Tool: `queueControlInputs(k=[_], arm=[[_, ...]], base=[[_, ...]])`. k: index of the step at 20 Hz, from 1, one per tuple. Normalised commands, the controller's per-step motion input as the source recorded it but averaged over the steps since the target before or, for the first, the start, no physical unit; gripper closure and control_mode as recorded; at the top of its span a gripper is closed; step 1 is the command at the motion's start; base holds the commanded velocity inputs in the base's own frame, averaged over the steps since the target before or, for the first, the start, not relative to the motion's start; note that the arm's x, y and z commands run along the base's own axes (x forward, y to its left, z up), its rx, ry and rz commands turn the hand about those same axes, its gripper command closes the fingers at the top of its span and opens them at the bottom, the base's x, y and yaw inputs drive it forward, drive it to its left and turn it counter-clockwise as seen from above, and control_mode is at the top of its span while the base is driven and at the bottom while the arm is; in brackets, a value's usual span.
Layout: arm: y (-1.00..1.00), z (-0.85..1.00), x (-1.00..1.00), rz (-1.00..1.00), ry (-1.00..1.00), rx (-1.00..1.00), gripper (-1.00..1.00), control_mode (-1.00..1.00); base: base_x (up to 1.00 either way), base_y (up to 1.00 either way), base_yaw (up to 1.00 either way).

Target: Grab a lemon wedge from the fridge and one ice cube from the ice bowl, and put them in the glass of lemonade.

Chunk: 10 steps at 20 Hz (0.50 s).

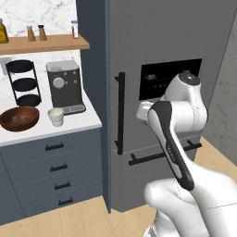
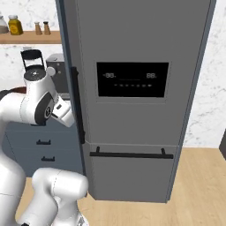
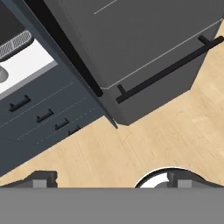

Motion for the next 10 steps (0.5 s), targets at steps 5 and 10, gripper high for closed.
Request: queueControlInputs(k=[5,10], arm=[[0.01,0.13,-0.02,0.00,-0.04,-0.03,-1.00,-1.00],[0.31,0.94,0.00,0.09,-0.27,-0.29,-1.00,-1.00]], base=[[-0.17,0.10,0.00],[0.00,0.00,0.00]])
